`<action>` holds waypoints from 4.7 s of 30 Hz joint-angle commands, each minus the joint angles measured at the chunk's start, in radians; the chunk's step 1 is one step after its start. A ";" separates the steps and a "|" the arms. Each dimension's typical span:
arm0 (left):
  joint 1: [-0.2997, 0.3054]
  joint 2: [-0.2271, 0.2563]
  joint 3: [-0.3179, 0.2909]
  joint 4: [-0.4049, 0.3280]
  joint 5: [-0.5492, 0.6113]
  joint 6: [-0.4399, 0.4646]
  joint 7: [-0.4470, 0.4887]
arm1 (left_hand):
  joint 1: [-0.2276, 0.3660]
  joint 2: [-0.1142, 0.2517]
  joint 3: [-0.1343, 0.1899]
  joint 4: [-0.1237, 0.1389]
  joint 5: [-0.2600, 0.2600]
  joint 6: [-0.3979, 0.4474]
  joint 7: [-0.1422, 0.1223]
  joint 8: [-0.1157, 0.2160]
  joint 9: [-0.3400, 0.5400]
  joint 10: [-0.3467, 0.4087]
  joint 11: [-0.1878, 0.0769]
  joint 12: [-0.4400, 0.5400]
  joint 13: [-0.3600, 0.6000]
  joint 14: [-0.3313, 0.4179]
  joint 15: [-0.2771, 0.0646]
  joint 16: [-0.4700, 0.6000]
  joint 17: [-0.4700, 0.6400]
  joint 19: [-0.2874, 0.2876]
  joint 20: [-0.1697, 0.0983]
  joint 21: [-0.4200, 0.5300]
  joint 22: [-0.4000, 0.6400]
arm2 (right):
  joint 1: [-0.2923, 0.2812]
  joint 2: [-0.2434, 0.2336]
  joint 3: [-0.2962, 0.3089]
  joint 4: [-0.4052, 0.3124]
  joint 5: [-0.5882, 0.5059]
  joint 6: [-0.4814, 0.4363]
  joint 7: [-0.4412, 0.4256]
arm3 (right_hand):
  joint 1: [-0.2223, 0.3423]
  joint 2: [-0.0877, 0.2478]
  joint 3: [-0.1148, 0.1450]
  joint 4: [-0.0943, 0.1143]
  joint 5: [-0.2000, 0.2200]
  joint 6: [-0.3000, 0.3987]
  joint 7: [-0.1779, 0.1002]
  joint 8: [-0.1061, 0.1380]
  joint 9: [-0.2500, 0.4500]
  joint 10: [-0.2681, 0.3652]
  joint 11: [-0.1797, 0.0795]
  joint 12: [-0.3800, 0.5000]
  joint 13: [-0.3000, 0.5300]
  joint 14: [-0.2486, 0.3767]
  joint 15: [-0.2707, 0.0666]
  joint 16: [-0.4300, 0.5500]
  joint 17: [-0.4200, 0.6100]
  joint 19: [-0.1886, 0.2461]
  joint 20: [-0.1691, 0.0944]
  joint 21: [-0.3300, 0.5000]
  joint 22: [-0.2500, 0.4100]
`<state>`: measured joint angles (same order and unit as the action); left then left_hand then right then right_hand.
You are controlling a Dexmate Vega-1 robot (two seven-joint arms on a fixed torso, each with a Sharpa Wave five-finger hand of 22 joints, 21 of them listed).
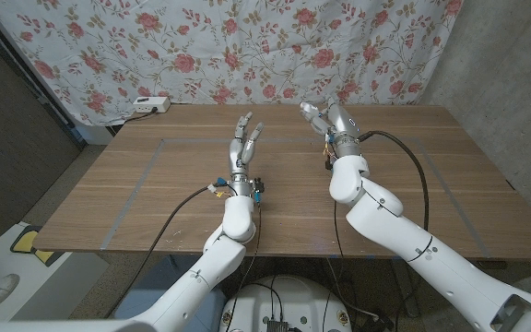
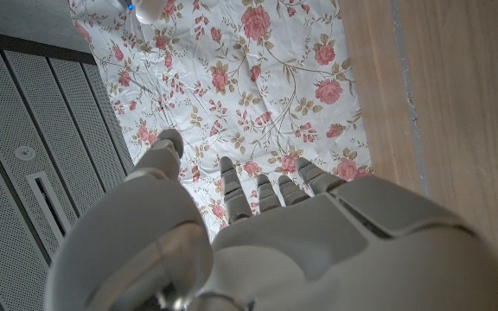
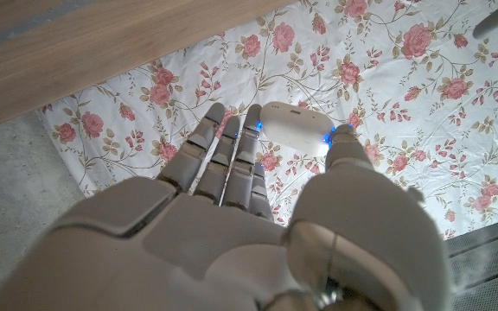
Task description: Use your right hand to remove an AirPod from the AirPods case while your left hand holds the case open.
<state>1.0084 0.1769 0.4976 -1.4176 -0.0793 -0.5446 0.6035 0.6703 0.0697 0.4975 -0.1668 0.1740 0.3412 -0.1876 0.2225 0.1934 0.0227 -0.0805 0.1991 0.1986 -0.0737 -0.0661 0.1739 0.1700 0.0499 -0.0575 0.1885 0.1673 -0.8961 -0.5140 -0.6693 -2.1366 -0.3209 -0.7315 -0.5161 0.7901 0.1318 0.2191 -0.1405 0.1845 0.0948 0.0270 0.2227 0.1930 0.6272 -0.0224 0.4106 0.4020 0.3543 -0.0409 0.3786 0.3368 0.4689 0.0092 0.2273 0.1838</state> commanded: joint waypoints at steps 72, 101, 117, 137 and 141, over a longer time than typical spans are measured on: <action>-0.005 -0.135 0.138 0.003 0.144 0.132 0.244 | 0.170 -0.050 -0.118 0.020 0.061 0.384 0.039 0.087 0.011 0.007 -0.021 0.029 0.007 0.014 0.012 0.011 0.004 0.037 0.037 0.003 0.005 | -0.049 0.066 -0.035 -0.006 0.042 0.043 -0.058 | 0.009 0.002 -0.016 0.003 0.010 0.024 0.003 -0.008 0.004 0.045 -0.041 0.006 0.016 0.005 -0.088 0.009 0.007 -0.013 0.013 -0.005 0.006; -0.018 -0.163 0.152 0.042 0.142 0.106 0.254 | 0.193 -0.092 -0.166 0.023 0.079 0.355 0.046 0.057 0.013 0.004 -0.026 0.025 0.008 0.018 0.011 0.010 0.006 0.040 0.036 0.003 0.005 | -0.076 0.047 -0.033 -0.026 0.075 0.062 -0.069 | 0.012 0.003 -0.018 0.002 0.011 0.027 0.007 -0.009 0.004 0.042 -0.046 0.003 0.016 0.001 -0.084 0.008 0.007 -0.015 0.013 -0.005 0.006; -0.026 -0.159 0.151 0.053 0.134 0.092 0.234 | 0.202 -0.081 -0.176 0.029 0.087 0.398 0.051 0.069 0.017 0.019 -0.032 0.030 0.008 0.020 0.010 0.011 0.006 0.039 0.036 0.002 0.006 | -0.060 0.046 -0.058 -0.014 0.064 0.061 -0.060 | 0.012 0.003 -0.019 0.003 0.011 0.029 0.007 -0.009 0.004 0.040 -0.045 0.001 0.016 0.001 -0.084 0.008 0.007 -0.017 0.014 -0.005 0.006; -0.036 -0.184 0.151 0.084 0.121 0.068 0.235 | 0.209 -0.056 -0.181 0.037 0.092 0.420 0.047 0.072 0.019 0.033 -0.038 0.033 0.009 0.031 0.008 0.015 0.006 0.041 0.041 0.004 0.006 | -0.065 0.035 -0.050 -0.014 0.070 0.064 -0.052 | 0.011 0.004 -0.022 0.005 0.012 0.032 0.005 -0.010 0.004 0.040 -0.046 0.002 0.017 -0.002 -0.087 0.007 0.008 -0.017 0.012 -0.004 0.005; -0.035 -0.184 0.151 0.084 0.124 0.072 0.237 | 0.216 -0.048 -0.180 0.037 0.093 0.431 0.050 0.075 0.019 0.038 -0.042 0.034 0.009 0.033 0.009 0.014 0.006 0.043 0.042 0.004 0.006 | -0.067 0.038 -0.045 -0.012 0.071 0.060 -0.057 | 0.011 0.003 -0.022 0.005 0.012 0.032 0.007 -0.010 0.004 0.039 -0.045 0.001 0.017 -0.003 -0.087 0.007 0.008 -0.017 0.012 -0.004 0.005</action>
<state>0.9779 0.0036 0.6472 -1.3486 0.0446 -0.4655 0.8374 0.8803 0.0100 0.3154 -0.1308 0.2631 0.7610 -0.1395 0.2924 0.2070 0.0545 -0.1185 0.2264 0.2020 -0.0476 -0.0553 0.1780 0.1746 0.0877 -0.0195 0.1889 0.1699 -0.9571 -0.4750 -0.7228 -2.1511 -0.2549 -0.6724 -0.5719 0.7936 0.1300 0.2011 -0.1336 0.1924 0.1197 0.0304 0.2148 0.1930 0.6340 -0.0257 0.4085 0.4154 0.3543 -0.0409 0.3786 0.3409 0.4494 0.0215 0.2206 0.1860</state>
